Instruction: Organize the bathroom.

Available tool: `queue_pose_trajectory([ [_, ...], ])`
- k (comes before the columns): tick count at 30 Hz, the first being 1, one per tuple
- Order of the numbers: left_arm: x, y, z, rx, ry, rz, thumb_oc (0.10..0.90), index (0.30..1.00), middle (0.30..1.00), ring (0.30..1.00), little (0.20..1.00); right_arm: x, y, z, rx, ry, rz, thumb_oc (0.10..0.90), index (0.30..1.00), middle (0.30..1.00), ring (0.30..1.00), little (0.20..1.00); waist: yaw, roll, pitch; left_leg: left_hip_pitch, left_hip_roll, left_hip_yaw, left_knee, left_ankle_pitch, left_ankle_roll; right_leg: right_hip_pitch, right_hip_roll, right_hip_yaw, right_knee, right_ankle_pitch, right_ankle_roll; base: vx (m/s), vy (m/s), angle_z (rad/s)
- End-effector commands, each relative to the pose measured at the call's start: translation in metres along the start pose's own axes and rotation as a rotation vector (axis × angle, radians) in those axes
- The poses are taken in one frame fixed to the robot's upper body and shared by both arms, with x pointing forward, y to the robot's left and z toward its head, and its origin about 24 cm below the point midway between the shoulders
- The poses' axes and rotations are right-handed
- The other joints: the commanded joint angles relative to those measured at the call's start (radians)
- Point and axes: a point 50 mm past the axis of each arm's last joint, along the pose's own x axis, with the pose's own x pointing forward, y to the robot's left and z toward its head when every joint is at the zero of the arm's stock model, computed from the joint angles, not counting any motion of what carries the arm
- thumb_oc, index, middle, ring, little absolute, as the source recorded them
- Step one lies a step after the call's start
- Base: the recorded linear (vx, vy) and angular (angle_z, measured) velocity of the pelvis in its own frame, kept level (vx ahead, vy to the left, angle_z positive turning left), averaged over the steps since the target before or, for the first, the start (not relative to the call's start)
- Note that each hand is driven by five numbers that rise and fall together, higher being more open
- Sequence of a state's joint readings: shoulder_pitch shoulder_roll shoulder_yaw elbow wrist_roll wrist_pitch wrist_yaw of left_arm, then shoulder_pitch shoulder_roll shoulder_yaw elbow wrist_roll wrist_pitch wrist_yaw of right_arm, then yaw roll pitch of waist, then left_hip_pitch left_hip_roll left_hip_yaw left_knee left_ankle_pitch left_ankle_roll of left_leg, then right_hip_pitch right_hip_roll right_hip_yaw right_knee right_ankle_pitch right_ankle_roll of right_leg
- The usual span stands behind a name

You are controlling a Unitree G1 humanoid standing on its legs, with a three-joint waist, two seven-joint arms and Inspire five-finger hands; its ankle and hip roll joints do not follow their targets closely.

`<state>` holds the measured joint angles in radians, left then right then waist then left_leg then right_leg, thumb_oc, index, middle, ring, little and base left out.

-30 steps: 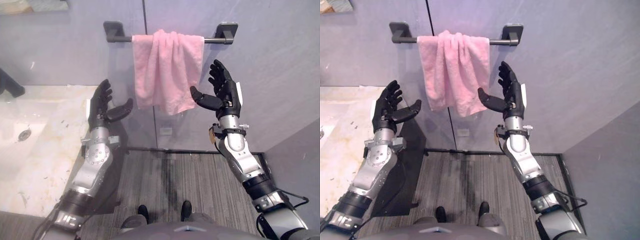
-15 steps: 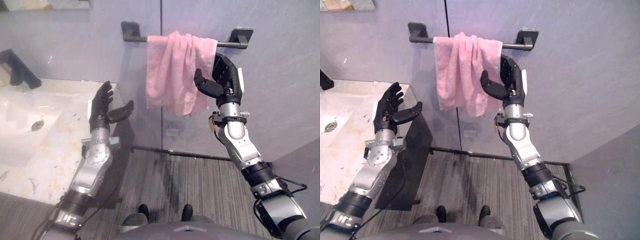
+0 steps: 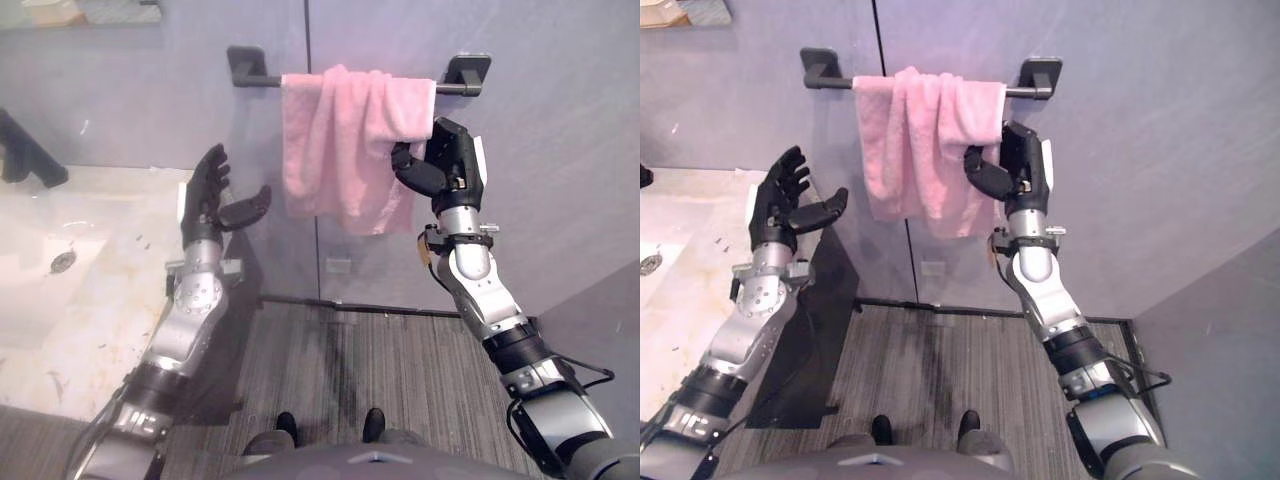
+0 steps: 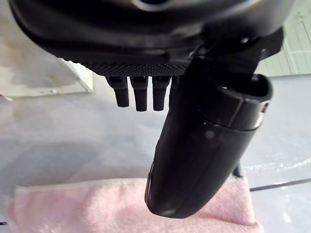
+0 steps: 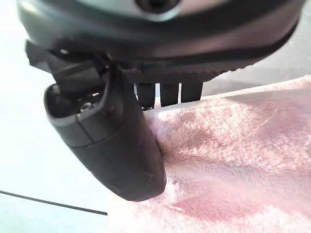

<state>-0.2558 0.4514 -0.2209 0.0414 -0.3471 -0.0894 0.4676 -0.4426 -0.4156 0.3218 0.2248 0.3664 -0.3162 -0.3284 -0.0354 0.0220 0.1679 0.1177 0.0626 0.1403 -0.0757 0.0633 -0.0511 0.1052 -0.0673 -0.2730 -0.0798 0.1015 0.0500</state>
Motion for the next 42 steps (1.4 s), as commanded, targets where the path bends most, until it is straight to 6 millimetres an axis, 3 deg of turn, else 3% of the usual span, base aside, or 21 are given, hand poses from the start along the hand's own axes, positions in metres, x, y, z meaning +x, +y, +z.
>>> queue_pose_trajectory([
  [1, 0.034, -0.002, 0.043, 0.031, -0.225, -0.051, 0.8, 0.9, 0.9, 0.9, 0.9, 0.01, 0.01, 0.027, 0.053, -0.165, 0.058, 0.4, 0.3, 0.3, 0.3, 0.3, -0.023, 0.0, -0.105, 0.008, -0.02, 0.04, 0.076, -0.103, 0.012, 0.005, 0.037, 0.017, 0.103, -0.196, 0.057, 0.06, 0.089, -0.07],
  [12, 0.065, 0.01, 0.044, 0.052, -0.123, -0.057, 0.8, 0.9, 0.9, 0.9, 0.9, 0.004, 0.018, 0.021, 0.075, -0.133, 0.147, 0.4, 0.3, 0.3, 0.3, 0.3, -0.07, 0.017, -0.119, 0.03, -0.028, 0.071, 0.046, -0.104, 0.023, -0.006, 0.034, 0.044, 0.105, -0.198, 0.068, 0.04, 0.07, -0.08],
  [13, 0.067, 0.01, 0.042, 0.048, -0.103, -0.068, 0.762, 0.844, 0.844, 0.844, 0.844, 0.004, 0.019, 0.022, 0.077, -0.134, 0.158, 0.4, 0.3, 0.3, 0.3, 0.3, -0.075, 0.019, -0.12, 0.032, -0.029, 0.073, 0.043, -0.104, 0.024, -0.007, 0.035, 0.046, 0.107, -0.199, 0.068, 0.02, 0.045, -0.03],
  [14, 0.069, 0.01, 0.04, 0.049, -0.088, -0.074, 0.596, 0.594, 0.594, 0.594, 0.594, 0.003, 0.02, 0.022, 0.076, -0.135, 0.164, 0.4, 0.3, 0.3, 0.3, 0.3, -0.078, 0.02, -0.121, 0.031, -0.031, 0.073, 0.041, -0.104, 0.025, -0.008, 0.035, 0.048, 0.107, -0.2, 0.069, 0.02, 0.047, -0.04],
  [16, 0.071, 0.011, 0.038, 0.049, -0.073, -0.094, 0.515, 0.472, 0.472, 0.472, 0.472, 0.003, 0.021, 0.021, 0.073, -0.13, 0.174, 0.4, 0.3, 0.3, 0.3, 0.3, -0.083, 0.023, -0.123, 0.031, -0.033, 0.075, 0.04, -0.105, 0.027, -0.01, 0.035, 0.051, 0.108, -0.201, 0.07, 0.02, 0.035, -0.04],
  [17, 0.073, 0.011, 0.037, 0.048, -0.06, -0.109, 0.4, 0.3, 0.3, 0.3, 0.3, 0.003, 0.021, 0.02, 0.072, -0.125, 0.177, 0.4, 0.3, 0.3, 0.3, 0.3, -0.085, 0.025, -0.123, 0.032, -0.034, 0.076, 0.039, -0.105, 0.028, -0.011, 0.035, 0.054, 0.11, -0.201, 0.071, 0.02, 0.037, -0.07],
  [27, 0.076, 0.019, 0.034, 0.071, -0.028, -0.108, 0.4, 0.3, 0.3, 0.3, 0.3, 0.0, 0.022, 0.016, 0.072, -0.118, 0.166, 0.4, 0.3, 0.3, 0.3, 0.3, -0.088, 0.033, -0.128, 0.036, -0.042, 0.077, 0.029, -0.108, 0.033, -0.009, 0.035, 0.062, 0.11, -0.206, 0.074, 0.01, 0.022, -0.05],
  [33, 0.075, 0.034, 0.032, 0.024, -0.046, -0.005, 0.4, 0.3, 0.3, 0.3, 0.3, -0.001, 0.017, 0.014, 0.075, -0.115, 0.127, 0.4, 0.3, 0.3, 0.3, 0.3, -0.083, 0.033, -0.131, 0.037, -0.044, 0.072, 0.02, -0.107, 0.034, -0.008, 0.033, 0.058, 0.106, -0.207, 0.074, 0.0, 0.0, 0.0],
  [38, 0.059, 0.057, 0.032, -0.129, -0.149, 0.287, 0.4, 0.3, 0.3, 0.3, 0.3, -0.012, 0.003, 0.005, 0.152, -0.085, -0.065, 0.4, 0.3, 0.3, 0.3, 0.3, -0.073, 0.024, -0.127, 0.036, -0.045, 0.067, 0.02, -0.107, 0.036, -0.003, 0.033, 0.051, 0.107, -0.212, 0.07, 0.0, 0.0, 0.0],
  [42, 0.042, 0.053, 0.028, -0.223, -0.186, 0.452, 0.4, 0.3, 0.3, 0.3, 0.3, -0.024, 0.002, -0.002, 0.207, -0.074, -0.215, 0.4, 0.3, 0.3, 0.3, 0.3, -0.072, 0.02, -0.122, 0.038, -0.045, 0.061, 0.015, -0.102, 0.038, 0.0, 0.035, 0.049, 0.107, -0.214, 0.065, 0.0, 0.0, 0.0],
])
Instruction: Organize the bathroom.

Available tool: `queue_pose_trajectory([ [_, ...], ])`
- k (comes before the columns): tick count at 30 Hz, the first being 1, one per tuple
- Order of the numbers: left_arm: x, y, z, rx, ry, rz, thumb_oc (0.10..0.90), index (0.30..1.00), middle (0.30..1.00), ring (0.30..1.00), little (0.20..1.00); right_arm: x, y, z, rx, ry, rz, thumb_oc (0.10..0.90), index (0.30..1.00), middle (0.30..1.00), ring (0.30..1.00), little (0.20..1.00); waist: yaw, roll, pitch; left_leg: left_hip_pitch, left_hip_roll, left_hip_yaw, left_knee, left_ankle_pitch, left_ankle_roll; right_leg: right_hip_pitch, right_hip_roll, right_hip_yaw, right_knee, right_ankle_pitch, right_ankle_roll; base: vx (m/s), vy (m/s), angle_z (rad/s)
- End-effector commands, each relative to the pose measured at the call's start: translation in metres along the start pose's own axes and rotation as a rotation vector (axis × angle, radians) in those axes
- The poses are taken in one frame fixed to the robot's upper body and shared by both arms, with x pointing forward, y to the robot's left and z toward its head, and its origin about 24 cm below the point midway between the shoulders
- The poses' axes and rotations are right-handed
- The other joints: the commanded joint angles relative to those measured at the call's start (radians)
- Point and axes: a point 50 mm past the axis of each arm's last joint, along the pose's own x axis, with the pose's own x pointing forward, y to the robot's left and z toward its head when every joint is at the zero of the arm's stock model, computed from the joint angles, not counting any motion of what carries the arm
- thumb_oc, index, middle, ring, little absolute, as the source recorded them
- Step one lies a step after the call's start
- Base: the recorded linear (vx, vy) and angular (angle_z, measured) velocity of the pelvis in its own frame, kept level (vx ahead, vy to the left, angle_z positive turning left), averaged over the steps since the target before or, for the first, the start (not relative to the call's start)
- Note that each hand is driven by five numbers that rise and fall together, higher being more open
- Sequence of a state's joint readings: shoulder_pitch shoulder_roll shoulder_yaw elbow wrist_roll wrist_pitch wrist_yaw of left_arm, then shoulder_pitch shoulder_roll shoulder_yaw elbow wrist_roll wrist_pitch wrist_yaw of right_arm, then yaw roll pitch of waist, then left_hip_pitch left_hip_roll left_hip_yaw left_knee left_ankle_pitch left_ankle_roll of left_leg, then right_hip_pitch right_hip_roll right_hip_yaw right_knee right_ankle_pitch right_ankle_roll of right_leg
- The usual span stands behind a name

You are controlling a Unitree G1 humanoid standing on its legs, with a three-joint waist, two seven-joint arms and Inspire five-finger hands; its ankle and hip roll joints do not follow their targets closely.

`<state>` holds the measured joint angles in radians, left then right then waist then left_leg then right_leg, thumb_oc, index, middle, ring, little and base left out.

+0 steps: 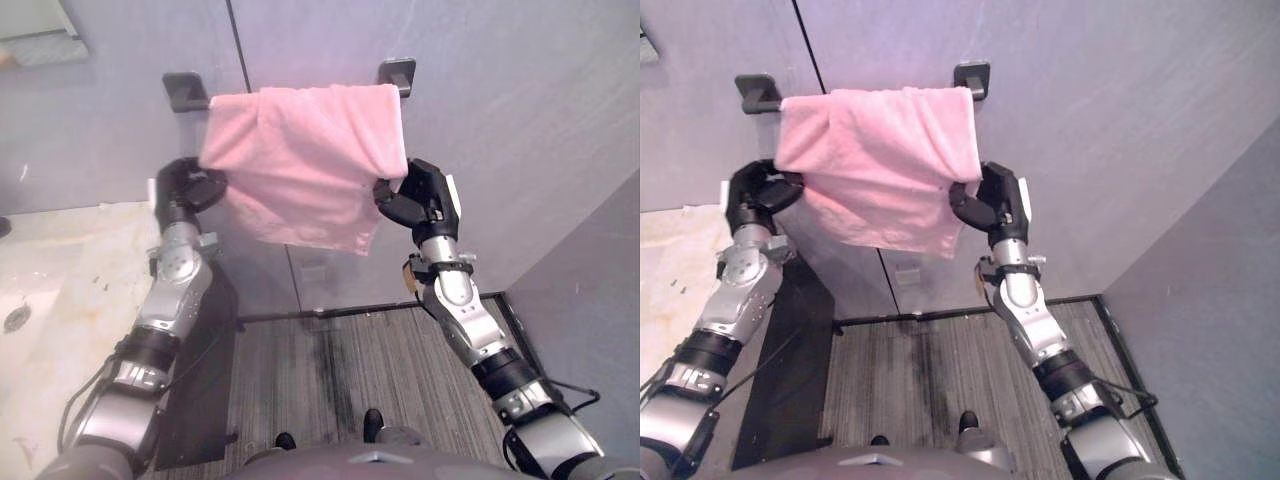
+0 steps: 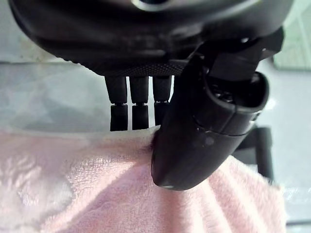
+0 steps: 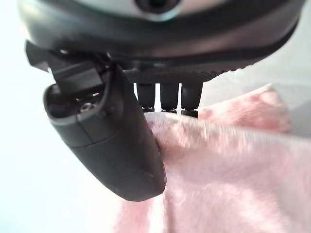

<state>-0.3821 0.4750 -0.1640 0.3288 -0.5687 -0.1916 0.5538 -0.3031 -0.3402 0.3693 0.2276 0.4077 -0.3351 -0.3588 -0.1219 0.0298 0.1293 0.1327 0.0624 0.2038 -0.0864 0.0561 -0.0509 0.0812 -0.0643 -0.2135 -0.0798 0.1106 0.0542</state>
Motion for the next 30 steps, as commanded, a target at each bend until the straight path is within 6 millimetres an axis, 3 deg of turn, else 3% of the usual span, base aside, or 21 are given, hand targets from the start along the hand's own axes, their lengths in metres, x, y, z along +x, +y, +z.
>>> queue_pose_trajectory([
  [1, 0.006, 0.003, 0.046, -0.137, -0.282, 0.187, 0.4, 0.3, 0.3, 0.3, 0.3, 0.009, -0.007, 0.035, 0.146, -0.232, -0.19, 0.4, 0.3, 0.3, 0.3, 0.3, 0.015, 0.011, -0.083, 0.024, -0.045, -0.004, 0.022, -0.092, 0.039, 0.025, 0.033, -0.012, 0.105, -0.223, 0.059, 0.0, 0.0, 0.0],
  [8, -0.011, -0.019, 0.038, -0.148, -0.255, 0.155, 0.4, 0.3, 0.3, 0.3, 0.3, 0.003, -0.006, 0.033, 0.242, -0.229, -0.288, 0.4, 0.3, 0.3, 0.3, 0.3, 0.014, 0.006, -0.079, 0.026, -0.047, -0.005, 0.014, -0.087, 0.043, 0.028, 0.032, -0.016, 0.096, -0.218, 0.057, 0.0, 0.0, 0.0],
  [19, -0.015, -0.029, 0.029, -0.143, -0.208, 0.118, 0.4, 0.3, 0.3, 0.3, 0.3, 0.004, -0.005, 0.027, 0.55, -0.181, -0.421, 0.4, 0.3, 0.3, 0.3, 0.3, 0.02, 0.011, -0.087, 0.026, -0.048, 0.0, 0.01, -0.079, 0.044, 0.032, 0.029, -0.03, 0.085, -0.208, 0.055, 0.0, 0.0, 0.0],
  [25, -0.018, -0.033, 0.027, -0.144, -0.207, 0.104, 0.4, 0.3, 0.3, 0.3, 0.3, 0.007, 0.009, 0.031, 0.53, -0.186, -0.337, 0.4, 0.3, 0.3, 0.3, 0.3, 0.027, 0.012, -0.089, 0.021, -0.049, -0.003, 0.011, -0.074, 0.044, 0.032, 0.029, -0.034, 0.086, -0.207, 0.053, 0.0, 0.0, 0.0],
  [30, -0.022, -0.029, 0.024, -0.156, -0.211, 0.156, 0.4, 0.3, 0.3, 0.3, 0.3, 0.007, 0.009, 0.029, 0.477, -0.177, -0.286, 0.4, 0.3, 0.3, 0.3, 0.3, 0.036, 0.005, -0.089, 0.02, -0.049, -0.008, 0.013, -0.075, 0.044, 0.034, 0.027, -0.041, 0.089, -0.209, 0.053, 0.0, 0.0, 0.0],
])
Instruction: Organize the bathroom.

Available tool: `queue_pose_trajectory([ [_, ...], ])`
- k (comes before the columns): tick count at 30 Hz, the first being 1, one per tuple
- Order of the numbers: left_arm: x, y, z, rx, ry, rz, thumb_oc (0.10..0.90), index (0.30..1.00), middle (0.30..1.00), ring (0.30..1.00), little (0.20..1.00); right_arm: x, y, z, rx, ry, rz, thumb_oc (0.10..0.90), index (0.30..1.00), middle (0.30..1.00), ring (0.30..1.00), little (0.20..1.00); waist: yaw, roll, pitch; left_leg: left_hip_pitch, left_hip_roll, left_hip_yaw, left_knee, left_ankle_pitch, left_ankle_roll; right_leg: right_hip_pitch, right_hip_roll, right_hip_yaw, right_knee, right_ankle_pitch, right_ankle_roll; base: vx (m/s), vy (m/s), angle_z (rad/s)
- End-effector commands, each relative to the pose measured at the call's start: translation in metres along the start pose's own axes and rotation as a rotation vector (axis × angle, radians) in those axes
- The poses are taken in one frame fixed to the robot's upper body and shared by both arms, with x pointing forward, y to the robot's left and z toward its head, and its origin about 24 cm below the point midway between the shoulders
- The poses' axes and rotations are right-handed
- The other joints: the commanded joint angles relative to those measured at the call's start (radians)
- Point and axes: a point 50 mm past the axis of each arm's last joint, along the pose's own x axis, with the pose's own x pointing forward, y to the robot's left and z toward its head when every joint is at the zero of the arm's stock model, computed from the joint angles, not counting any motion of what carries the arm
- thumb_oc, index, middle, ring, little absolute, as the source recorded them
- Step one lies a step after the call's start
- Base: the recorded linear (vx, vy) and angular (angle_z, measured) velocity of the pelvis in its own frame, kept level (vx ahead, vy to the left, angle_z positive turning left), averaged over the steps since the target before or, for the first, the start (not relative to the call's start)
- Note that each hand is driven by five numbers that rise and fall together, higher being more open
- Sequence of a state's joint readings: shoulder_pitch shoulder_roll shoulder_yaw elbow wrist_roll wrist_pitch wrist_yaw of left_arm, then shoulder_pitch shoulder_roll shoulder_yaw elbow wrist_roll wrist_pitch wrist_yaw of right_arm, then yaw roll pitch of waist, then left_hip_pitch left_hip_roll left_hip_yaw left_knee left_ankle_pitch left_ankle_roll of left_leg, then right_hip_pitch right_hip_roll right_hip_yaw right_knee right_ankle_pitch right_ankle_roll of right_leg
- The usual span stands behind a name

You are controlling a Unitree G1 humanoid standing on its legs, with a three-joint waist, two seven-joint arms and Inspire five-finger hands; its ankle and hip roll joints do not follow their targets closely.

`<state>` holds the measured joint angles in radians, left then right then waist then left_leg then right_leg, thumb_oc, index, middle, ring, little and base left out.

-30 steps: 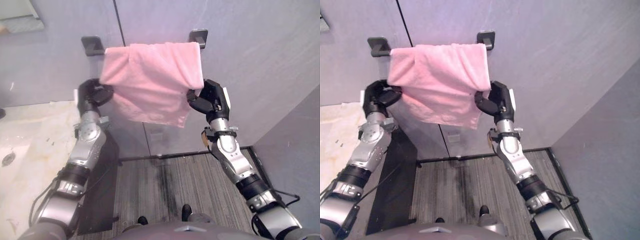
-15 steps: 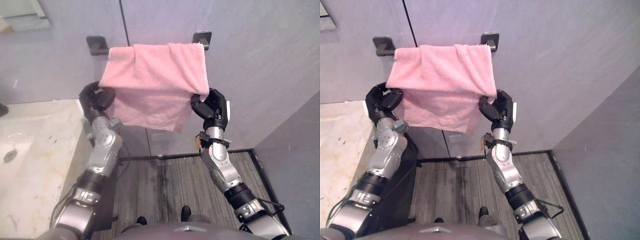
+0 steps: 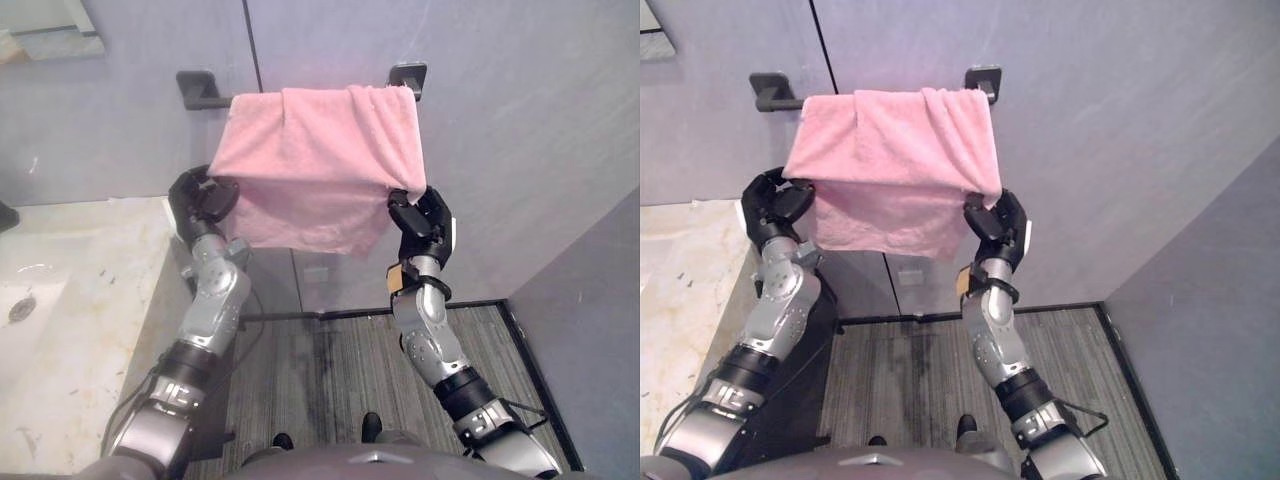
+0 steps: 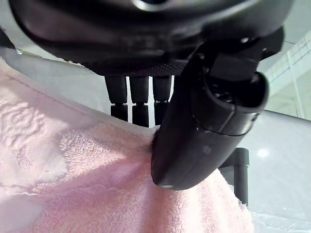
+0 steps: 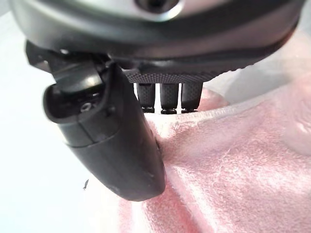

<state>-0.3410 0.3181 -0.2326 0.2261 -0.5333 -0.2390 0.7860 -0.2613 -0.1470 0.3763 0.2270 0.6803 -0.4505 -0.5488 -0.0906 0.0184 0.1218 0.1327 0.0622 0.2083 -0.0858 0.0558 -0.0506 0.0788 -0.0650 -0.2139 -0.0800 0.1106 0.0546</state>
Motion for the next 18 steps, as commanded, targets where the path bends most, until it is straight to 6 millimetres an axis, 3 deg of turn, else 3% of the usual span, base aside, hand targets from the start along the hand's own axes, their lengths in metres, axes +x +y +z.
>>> queue_pose_trajectory([
  [1, 0.011, 0.001, 0.037, -0.029, -0.242, 0.033, 0.4, 0.3, 0.3, 0.3, 0.3, 0.018, 0.014, 0.045, 0.057, -0.249, 0.086, 0.4, 0.3, 0.3, 0.3, 0.3, 0.005, 0.016, -0.081, 0.02, -0.049, -0.013, 0.013, -0.075, 0.044, 0.037, 0.028, -0.042, 0.09, -0.21, 0.052, 0.0, 0.0, 0.0],
  [3, 0.011, 0.002, 0.036, -0.03, -0.241, 0.042, 0.4, 0.3, 0.3, 0.3, 0.3, 0.019, 0.014, 0.046, 0.047, -0.25, 0.098, 0.4, 0.3, 0.3, 0.3, 0.3, 0.006, 0.014, -0.082, 0.02, -0.049, -0.014, 0.013, -0.075, 0.044, 0.038, 0.028, -0.044, 0.089, -0.21, 0.052, 0.0, 0.0, 0.0],
  [4, 0.011, 0.002, 0.036, -0.031, -0.239, 0.045, 0.4, 0.3, 0.3, 0.3, 0.3, 0.019, 0.014, 0.046, 0.052, -0.244, 0.105, 0.435, 0.352, 0.352, 0.352, 0.352, 0.007, 0.012, -0.082, 0.02, -0.049, -0.014, 0.013, -0.074, 0.044, 0.038, 0.028, -0.045, 0.089, -0.209, 0.052, 0.0, 0.0, 0.0],
  [5, 0.011, 0.002, 0.035, -0.032, -0.235, 0.042, 0.4, 0.3, 0.3, 0.3, 0.3, 0.019, 0.014, 0.045, 0.048, -0.24, 0.111, 0.585, 0.578, 0.578, 0.578, 0.578, 0.008, 0.011, -0.082, 0.02, -0.048, -0.015, 0.013, -0.074, 0.044, 0.038, 0.028, -0.045, 0.089, -0.209, 0.052, 0.0, 0.0, 0.0],
  [6, 0.011, 0.002, 0.034, -0.029, -0.228, 0.035, 0.4, 0.3, 0.3, 0.3, 0.3, 0.019, 0.014, 0.045, 0.044, -0.236, 0.116, 0.8, 0.9, 0.9, 0.9, 0.9, 0.008, 0.01, -0.082, 0.02, -0.048, -0.015, 0.013, -0.074, 0.044, 0.039, 0.028, -0.046, 0.089, -0.209, 0.052, 0.0, 0.0, 0.0],
  [8, 0.011, 0.0, 0.033, -0.015, -0.217, 0.024, 0.762, 0.844, 0.844, 0.844, 0.844, 0.02, 0.014, 0.045, 0.051, -0.229, 0.12, 0.8, 0.9, 0.9, 0.9, 0.9, 0.008, 0.009, -0.082, 0.019, -0.048, -0.014, 0.013, -0.073, 0.044, 0.04, 0.028, -0.046, 0.088, -0.209, 0.051, 0.0, 0.0, 0.0],
  [9, 0.01, -0.002, 0.028, -0.006, -0.178, -0.017, 0.8, 0.9, 0.9, 0.9, 0.9, 0.019, 0.013, 0.045, 0.034, -0.232, 0.118, 0.8, 0.9, 0.9, 0.9, 0.9, 0.007, 0.008, -0.082, 0.018, -0.048, -0.015, 0.014, -0.074, 0.045, 0.04, 0.03, -0.043, 0.09, -0.21, 0.051, 0.0, 0.0, 0.0],
  [18, -0.001, 0.0, 0.005, 0.049, -0.042, -0.135, 0.8, 0.9, 0.9, 0.9, 0.9, 0.012, -0.003, 0.044, -0.096, -0.264, 0.104, 0.8, 0.9, 0.9, 0.9, 0.9, -0.001, 0.013, -0.076, 0.019, -0.049, -0.009, 0.014, -0.077, 0.051, 0.03, 0.033, -0.033, 0.096, -0.209, 0.054, 0.0, 0.0, 0.0],
])
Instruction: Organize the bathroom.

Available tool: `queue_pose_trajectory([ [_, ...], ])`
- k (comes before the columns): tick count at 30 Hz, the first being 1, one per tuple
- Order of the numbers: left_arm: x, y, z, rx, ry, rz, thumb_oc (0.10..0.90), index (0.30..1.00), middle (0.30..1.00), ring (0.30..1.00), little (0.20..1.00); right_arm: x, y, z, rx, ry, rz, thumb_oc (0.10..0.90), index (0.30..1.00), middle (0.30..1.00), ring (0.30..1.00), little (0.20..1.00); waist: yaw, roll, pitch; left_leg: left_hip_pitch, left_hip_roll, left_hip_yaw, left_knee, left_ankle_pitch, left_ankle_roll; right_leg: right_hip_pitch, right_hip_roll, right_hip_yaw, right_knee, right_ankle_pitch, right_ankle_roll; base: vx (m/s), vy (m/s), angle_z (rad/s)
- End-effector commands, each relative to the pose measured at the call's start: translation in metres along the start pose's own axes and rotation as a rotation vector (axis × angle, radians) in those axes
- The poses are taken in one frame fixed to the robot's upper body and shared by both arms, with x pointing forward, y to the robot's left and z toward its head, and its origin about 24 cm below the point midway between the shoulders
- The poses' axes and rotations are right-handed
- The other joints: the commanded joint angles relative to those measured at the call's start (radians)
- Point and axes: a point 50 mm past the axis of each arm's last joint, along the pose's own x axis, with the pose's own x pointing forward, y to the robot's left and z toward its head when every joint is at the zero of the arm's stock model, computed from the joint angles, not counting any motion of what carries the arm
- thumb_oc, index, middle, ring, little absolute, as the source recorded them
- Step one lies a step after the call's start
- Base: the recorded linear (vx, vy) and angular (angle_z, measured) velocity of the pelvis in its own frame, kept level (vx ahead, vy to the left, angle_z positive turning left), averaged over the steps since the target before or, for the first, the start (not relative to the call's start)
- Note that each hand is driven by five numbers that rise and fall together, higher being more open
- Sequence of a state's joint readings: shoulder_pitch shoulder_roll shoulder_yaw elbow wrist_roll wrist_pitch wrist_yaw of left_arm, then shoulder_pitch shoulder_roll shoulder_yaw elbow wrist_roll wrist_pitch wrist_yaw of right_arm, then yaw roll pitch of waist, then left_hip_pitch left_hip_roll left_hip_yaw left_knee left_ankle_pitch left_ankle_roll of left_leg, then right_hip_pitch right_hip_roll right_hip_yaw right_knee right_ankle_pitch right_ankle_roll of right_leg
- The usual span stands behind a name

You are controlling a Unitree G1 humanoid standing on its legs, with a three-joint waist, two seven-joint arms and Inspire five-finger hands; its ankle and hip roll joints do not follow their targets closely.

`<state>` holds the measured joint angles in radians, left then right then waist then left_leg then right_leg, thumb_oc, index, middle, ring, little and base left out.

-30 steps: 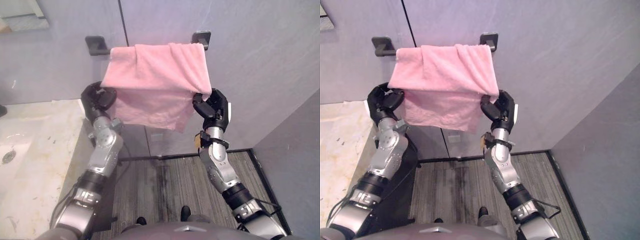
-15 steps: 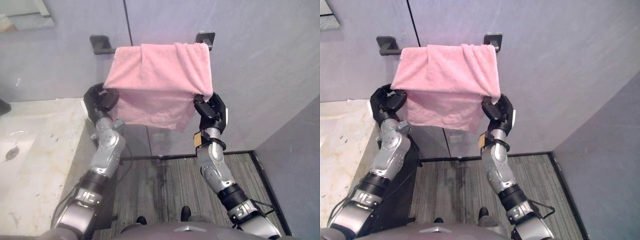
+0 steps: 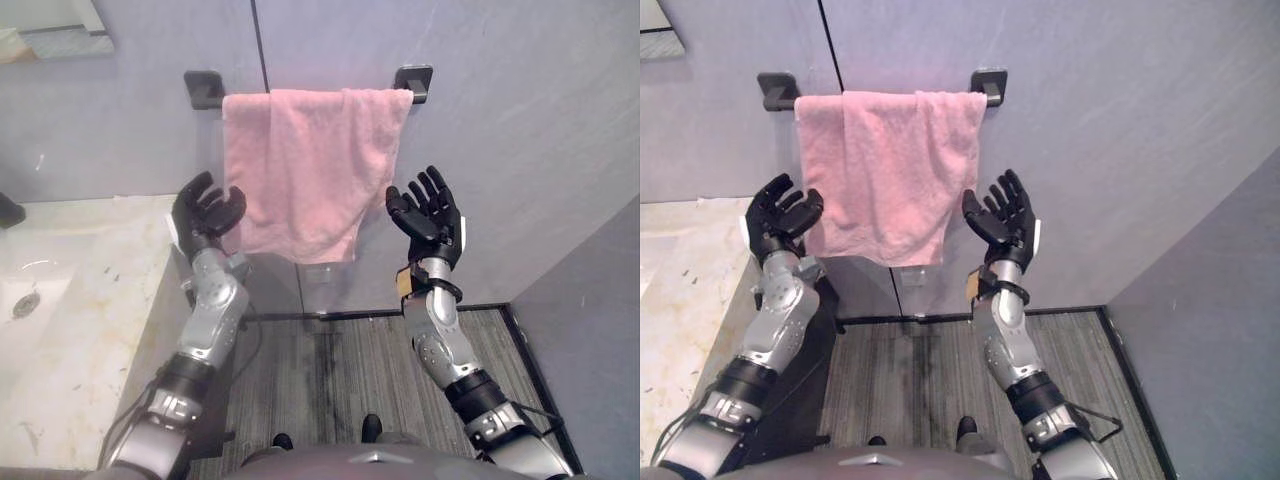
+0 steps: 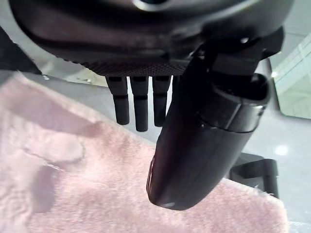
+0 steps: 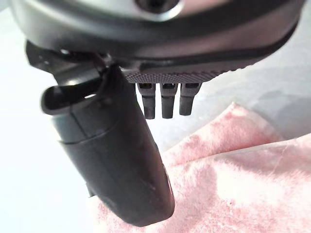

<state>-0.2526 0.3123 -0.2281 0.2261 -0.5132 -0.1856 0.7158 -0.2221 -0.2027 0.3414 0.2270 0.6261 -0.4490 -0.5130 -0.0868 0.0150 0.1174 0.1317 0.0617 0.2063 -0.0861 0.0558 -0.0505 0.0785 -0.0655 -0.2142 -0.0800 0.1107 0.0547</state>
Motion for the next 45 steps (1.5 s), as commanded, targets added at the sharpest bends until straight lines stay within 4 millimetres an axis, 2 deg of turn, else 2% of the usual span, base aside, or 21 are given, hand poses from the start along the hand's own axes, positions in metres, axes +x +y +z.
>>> queue_pose_trajectory([
  [1, 0.006, -0.014, 0.024, -0.018, -0.104, -0.133, 0.8, 0.9, 0.9, 0.9, 0.9, 0.011, 0.011, 0.038, -0.013, -0.23, 0.08, 0.8, 0.9, 0.9, 0.9, 0.9, -0.006, 0.017, -0.07, 0.02, -0.049, -0.006, 0.015, -0.078, 0.052, 0.029, 0.034, -0.031, 0.098, -0.211, 0.055, -0.04, -0.001, -0.02],
  [7, -0.006, -0.008, 0.002, 0.027, 0.034, -0.177, 0.8, 0.9, 0.9, 0.9, 0.9, 0.0, -0.006, 0.034, -0.104, -0.223, 0.079, 0.8, 0.9, 0.9, 0.9, 0.9, -0.009, 0.024, -0.06, 0.021, -0.049, 0.002, 0.015, -0.08, 0.056, 0.024, 0.035, -0.025, 0.1, -0.209, 0.058, -0.05, -0.004, -0.03],
  [11, -0.014, 0.008, -0.015, 0.087, 0.139, -0.155, 0.8, 0.9, 0.9, 0.9, 0.9, -0.008, -0.022, 0.024, -0.191, -0.167, 0.08, 0.8, 0.9, 0.9, 0.9, 0.9, -0.006, 0.029, -0.052, 0.02, -0.048, 0.005, 0.016, -0.082, 0.056, 0.022, 0.036, -0.024, 0.1, -0.209, 0.059, -0.07, -0.007, -0.03],
  [15, -0.028, 0.037, -0.036, 0.158, 0.237, -0.143, 0.8, 0.9, 0.9, 0.9, 0.9, -0.016, -0.045, 0.014, -0.224, -0.086, 0.06, 0.8, 0.9, 0.9, 0.9, 0.9, 0.0, 0.028, -0.042, 0.021, -0.046, 0.0, 0.012, -0.079, 0.053, 0.027, 0.038, -0.032, 0.079, -0.197, 0.056, -0.08, -0.023, -0.01],
  [17, -0.03, 0.041, -0.04, 0.162, 0.26, -0.142, 0.8, 0.9, 0.9, 0.9, 0.9, -0.017, -0.047, 0.013, -0.233, -0.077, 0.062, 0.8, 0.9, 0.9, 0.9, 0.9, 0.002, 0.027, -0.041, 0.02, -0.046, -0.001, 0.012, -0.078, 0.052, 0.028, 0.039, -0.034, 0.074, -0.194, 0.055, -0.05, -0.01, 0.01],
  [18, -0.038, 0.048, -0.051, 0.168, 0.315, -0.17, 0.8, 0.9, 0.9, 0.9, 0.9, -0.018, -0.053, 0.011, -0.238, -0.053, 0.042, 0.8, 0.9, 0.9, 0.9, 0.9, 0.009, 0.026, -0.037, 0.018, -0.044, -0.003, 0.012, -0.075, 0.049, 0.03, 0.039, -0.039, 0.064, -0.186, 0.055, -0.06, -0.024, 0.02],
  [21, -0.047, 0.053, -0.057, 0.191, 0.33, -0.205, 0.8, 0.9, 0.9, 0.9, 0.9, -0.017, -0.053, 0.017, -0.248, -0.095, 0.041, 0.8, 0.9, 0.9, 0.9, 0.9, 0.021, 0.023, -0.03, 0.015, -0.043, -0.012, 0.013, -0.077, 0.048, 0.032, 0.038, -0.046, 0.061, -0.181, 0.053, -0.05, -0.038, 0.04],
  [24, -0.05, 0.057, -0.062, 0.183, 0.35, -0.206, 0.8, 0.9, 0.9, 0.9, 0.9, -0.009, -0.043, 0.031, -0.263, -0.185, 0.075, 0.8, 0.9, 0.9, 0.9, 0.9, 0.035, 0.019, -0.024, 0.015, -0.04, -0.017, 0.009, -0.071, 0.043, 0.037, 0.038, -0.057, 0.047, -0.172, 0.053, -0.02, -0.034, 0.04],
  [27, -0.047, 0.053, -0.06, 0.158, 0.333, -0.248, 0.8, 0.9, 0.9, 0.9, 0.9, 0.013, -0.032, 0.055, -0.236, -0.295, 0.083, 0.8, 0.9, 0.9, 0.9, 0.9, 0.059, 0.011, -0.024, 0.007, -0.036, -0.019, 0.014, -0.071, 0.034, 0.043, 0.035, -0.071, 0.037, -0.165, 0.052, 0.0, -0.046, 0.12],
  [31, -0.043, 0.047, -0.056, 0.151, 0.323, -0.304, 0.8, 0.9, 0.9, 0.9, 0.9, 0.041, -0.02, 0.08, -0.238, -0.354, 0.096, 0.8, 0.9, 0.9, 0.9, 0.9, 0.083, 0.005, -0.028, -0.006, -0.035, -0.027, 0.027, -0.076, 0.03, 0.042, 0.035, -0.075, 0.047, -0.172, 0.05, 0.03, -0.048, 0.1],
  [45, -0.057, 0.053, -0.061, 0.118, 0.398, -0.484, 0.8, 0.9, 0.9, 0.9, 0.9, 0.086, -0.014, 0.118, -0.263, -0.383, 0.081, 0.8, 0.9, 0.9, 0.9, 0.9, 0.139, 0.001, -0.033, -0.022, -0.025, -0.052, 0.045, -0.081, 0.017, 0.053, 0.034, -0.095, 0.071, -0.194, 0.038, 0.06, -0.039, 0.12],
])
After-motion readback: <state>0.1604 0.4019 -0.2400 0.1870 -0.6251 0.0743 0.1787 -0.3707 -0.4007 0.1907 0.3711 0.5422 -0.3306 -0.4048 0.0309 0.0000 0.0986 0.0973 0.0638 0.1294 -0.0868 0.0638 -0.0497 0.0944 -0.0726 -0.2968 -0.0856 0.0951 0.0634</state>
